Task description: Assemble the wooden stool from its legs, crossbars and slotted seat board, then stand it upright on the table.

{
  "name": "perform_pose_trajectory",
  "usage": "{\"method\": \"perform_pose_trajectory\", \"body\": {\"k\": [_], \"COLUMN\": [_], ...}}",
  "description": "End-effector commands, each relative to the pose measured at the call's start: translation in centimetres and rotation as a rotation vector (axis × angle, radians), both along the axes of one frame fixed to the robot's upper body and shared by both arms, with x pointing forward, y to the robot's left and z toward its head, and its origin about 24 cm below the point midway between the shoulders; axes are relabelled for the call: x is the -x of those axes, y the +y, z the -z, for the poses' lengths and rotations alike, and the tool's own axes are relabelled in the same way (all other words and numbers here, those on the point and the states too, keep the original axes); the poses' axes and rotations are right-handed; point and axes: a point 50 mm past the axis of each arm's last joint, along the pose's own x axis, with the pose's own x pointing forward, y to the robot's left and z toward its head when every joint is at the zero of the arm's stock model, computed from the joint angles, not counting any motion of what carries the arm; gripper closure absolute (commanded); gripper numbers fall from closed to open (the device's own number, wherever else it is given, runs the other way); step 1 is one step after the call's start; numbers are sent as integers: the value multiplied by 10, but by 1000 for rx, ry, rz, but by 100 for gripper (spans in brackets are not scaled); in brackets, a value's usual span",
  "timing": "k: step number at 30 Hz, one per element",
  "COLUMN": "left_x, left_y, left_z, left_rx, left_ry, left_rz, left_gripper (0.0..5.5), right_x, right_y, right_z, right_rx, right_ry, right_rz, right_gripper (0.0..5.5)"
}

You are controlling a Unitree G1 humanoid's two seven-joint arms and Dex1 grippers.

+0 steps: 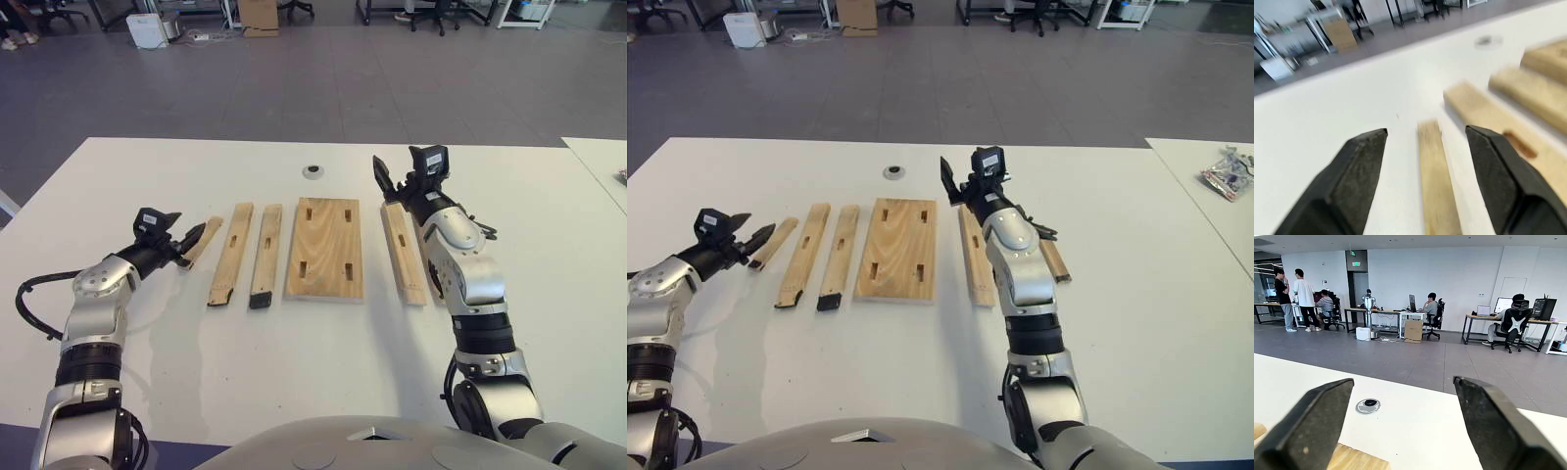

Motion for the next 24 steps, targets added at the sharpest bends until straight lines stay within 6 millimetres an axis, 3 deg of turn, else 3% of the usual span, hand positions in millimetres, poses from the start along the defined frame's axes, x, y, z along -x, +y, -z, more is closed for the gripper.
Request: {"method": "perform_pose_trajectory", "body": {"k": [1, 6, 11, 20, 24], "left_x": [-9, -10, 4, 21, 18], "left_y": [6, 5, 24, 11, 10], "left_z": [0, 10, 28, 50, 48], "left_rx": [-44, -53, -56, 0, 6], "left_ry": [96, 197, 347, 453, 408], "left_rz": [47, 86, -36, 37, 31], "left_gripper": [255, 255, 255, 415, 422], "right_x": [0, 1, 2, 0, 0], "right_y": [2, 4, 8, 9, 9], "right_z": [-4, -3, -2, -3, -3], "right_rx": [-4, -3, -8, 2, 1], "right_ry": [-14, -14, -14, -21, -22], "right_rz": [4, 4, -3, -1, -3], "right_gripper": [172, 172, 172, 172, 172]}}
